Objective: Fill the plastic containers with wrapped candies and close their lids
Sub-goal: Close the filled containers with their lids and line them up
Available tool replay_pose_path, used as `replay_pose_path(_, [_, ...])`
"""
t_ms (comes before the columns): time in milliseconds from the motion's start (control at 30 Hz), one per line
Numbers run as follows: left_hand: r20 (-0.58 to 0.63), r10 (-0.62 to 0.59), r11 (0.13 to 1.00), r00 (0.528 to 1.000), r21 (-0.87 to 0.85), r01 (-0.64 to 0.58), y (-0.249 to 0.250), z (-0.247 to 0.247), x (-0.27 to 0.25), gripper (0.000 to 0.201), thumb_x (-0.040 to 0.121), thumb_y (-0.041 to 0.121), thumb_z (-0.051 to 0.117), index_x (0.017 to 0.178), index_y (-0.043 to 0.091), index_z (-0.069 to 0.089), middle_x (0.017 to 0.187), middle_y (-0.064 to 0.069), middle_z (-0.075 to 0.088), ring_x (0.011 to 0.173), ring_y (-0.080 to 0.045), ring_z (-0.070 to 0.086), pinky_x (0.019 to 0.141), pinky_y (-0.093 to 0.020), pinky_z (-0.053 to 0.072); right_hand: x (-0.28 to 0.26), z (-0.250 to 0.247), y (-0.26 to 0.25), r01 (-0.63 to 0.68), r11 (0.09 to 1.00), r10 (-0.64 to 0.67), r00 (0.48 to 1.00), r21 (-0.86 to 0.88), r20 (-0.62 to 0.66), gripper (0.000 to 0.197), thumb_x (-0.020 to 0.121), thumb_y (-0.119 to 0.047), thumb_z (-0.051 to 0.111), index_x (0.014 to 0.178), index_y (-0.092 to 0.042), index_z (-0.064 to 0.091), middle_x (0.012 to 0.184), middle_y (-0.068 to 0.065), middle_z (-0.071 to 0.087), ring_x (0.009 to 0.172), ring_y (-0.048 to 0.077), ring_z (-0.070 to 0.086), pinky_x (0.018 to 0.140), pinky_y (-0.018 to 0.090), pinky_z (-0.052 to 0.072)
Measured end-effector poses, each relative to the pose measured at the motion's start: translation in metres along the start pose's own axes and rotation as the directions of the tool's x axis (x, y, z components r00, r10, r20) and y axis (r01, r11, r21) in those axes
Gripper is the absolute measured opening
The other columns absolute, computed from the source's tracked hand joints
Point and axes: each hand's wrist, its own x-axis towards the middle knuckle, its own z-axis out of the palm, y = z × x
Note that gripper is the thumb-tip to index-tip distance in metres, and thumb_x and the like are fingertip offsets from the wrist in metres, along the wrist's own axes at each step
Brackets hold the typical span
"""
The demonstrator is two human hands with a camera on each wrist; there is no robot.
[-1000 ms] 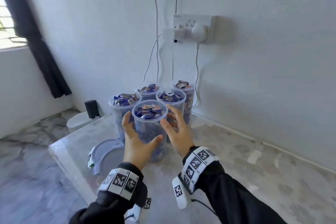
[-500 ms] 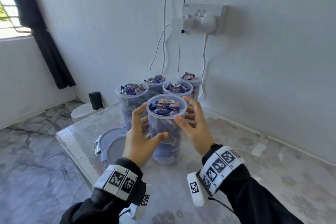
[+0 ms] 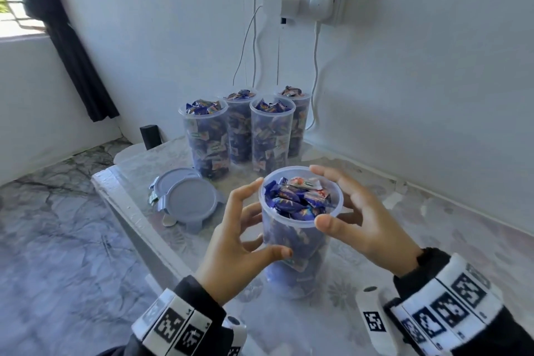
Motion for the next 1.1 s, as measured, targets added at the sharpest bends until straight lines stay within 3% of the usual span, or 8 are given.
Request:
replay_pose_path(133, [0.005,0.010,1.000,1.000,0.010,-0.010,-0.004,0.005,-0.009,0.083,0.057,0.025,0.082,0.122,0.052,0.038,0.119,0.008,0.064,0.117,-0.013,0.056,0.085,-0.047,0.054,-0.014,0.001,0.004,0.009,1.000,-0.010,1.000,-0.026,-0.021,0.081,0.060,-0.074,0.068,0.132,-0.048,0.043,0.129,-0.017,0.057,0.115,0.006,0.058,0.084,0.025,0.053])
replay_pose_path(300, [0.080,0.008,0.992,0.997,0.123,-0.018,0.003,0.002,-0.009,0.088,0.063,0.027,0.086,0.124,0.058,0.030,0.124,0.014,0.059,0.117,-0.005,0.054,0.089,-0.031,0.051,-0.020,0.002,0.008,0.008,1.000,-0.008,0.999,0.017,-0.032,0.081,0.061,-0.072,0.070,0.133,-0.049,0.041,0.133,-0.012,0.055,0.119,0.010,0.056,0.092,0.039,0.053])
replay_pose_path(433, [0.241,-0.071,0.954,0.968,0.298,-0.005,0.007,-0.034,0.015,0.077,0.064,0.051,0.075,0.128,0.053,0.033,0.127,0.012,0.057,0.117,-0.006,0.054,0.100,-0.035,0.043,-0.020,0.003,0.009,0.007,1.000,-0.006,0.999,0.028,-0.035,0.080,0.060,-0.073,0.069,0.132,-0.053,0.041,0.135,-0.013,0.054,0.120,0.010,0.055,0.094,0.042,0.052])
replay_pose_path(500, [0.167,-0.116,0.838,0.979,0.546,0.006,0.002,-0.056,0.033,0.078,0.065,0.058,0.069,0.133,0.046,0.034,0.133,0.011,0.051,0.123,-0.010,0.048,0.105,-0.032,0.036,-0.020,0.004,0.010,0.017,0.999,-0.016,0.999,0.027,-0.042,0.078,0.060,-0.074,0.068,0.130,-0.055,0.041,0.133,-0.017,0.054,0.121,0.008,0.054,0.093,0.038,0.052])
replay_pose_path(633, [-0.170,-0.277,0.321,0.946,0.911,0.258,-0.022,-0.087,0.056,0.095,0.073,0.058,0.068,0.146,0.037,0.010,0.152,-0.013,0.019,0.139,-0.032,0.022,0.109,-0.045,0.025,-0.021,0.008,0.012,0.031,0.999,-0.029,0.997,0.038,-0.070,0.075,0.061,-0.074,0.067,0.129,-0.057,0.040,0.131,-0.021,0.054,0.119,0.006,0.055,0.093,0.031,0.052])
replay_pose_path(800, [-0.268,-0.376,0.086,0.887,0.943,0.321,-0.051,-0.102,0.066,0.109,0.065,0.063,0.070,0.146,0.035,0.003,0.150,-0.015,0.012,0.139,-0.034,0.017,0.111,-0.051,0.020,-0.021,0.010,0.010,0.044,0.998,-0.041,0.996,0.037,-0.079,0.072,0.062,-0.074,0.066,0.128,-0.056,0.043,0.128,-0.025,0.055,0.117,0.006,0.057,0.090,0.025,0.051])
replay_pose_path(933, [-0.310,-0.325,0.164,0.894,0.912,0.376,-0.055,-0.103,0.069,0.094,0.067,0.051,0.075,0.140,0.027,0.021,0.142,-0.016,0.026,0.129,-0.036,0.032,0.106,-0.046,0.033,-0.021,0.010,0.010,0.044,0.999,-0.042,0.996,0.025,-0.084,0.073,0.063,-0.074,0.065,0.129,-0.055,0.042,0.127,-0.026,0.055,0.116,0.006,0.057,0.091,0.026,0.052])
replay_pose_path(1100, [-0.301,-0.169,0.622,0.939,0.706,0.338,-0.020,-0.085,0.069,0.063,0.072,0.046,0.074,0.123,0.023,0.045,0.128,-0.010,0.043,0.106,-0.024,0.046,0.087,-0.034,0.043,-0.020,0.009,0.013,0.030,0.999,-0.029,0.997,0.017,-0.069,0.075,0.062,-0.077,0.063,0.130,-0.058,0.037,0.132,-0.026,0.051,0.122,0.005,0.052,0.095,0.028,0.050])
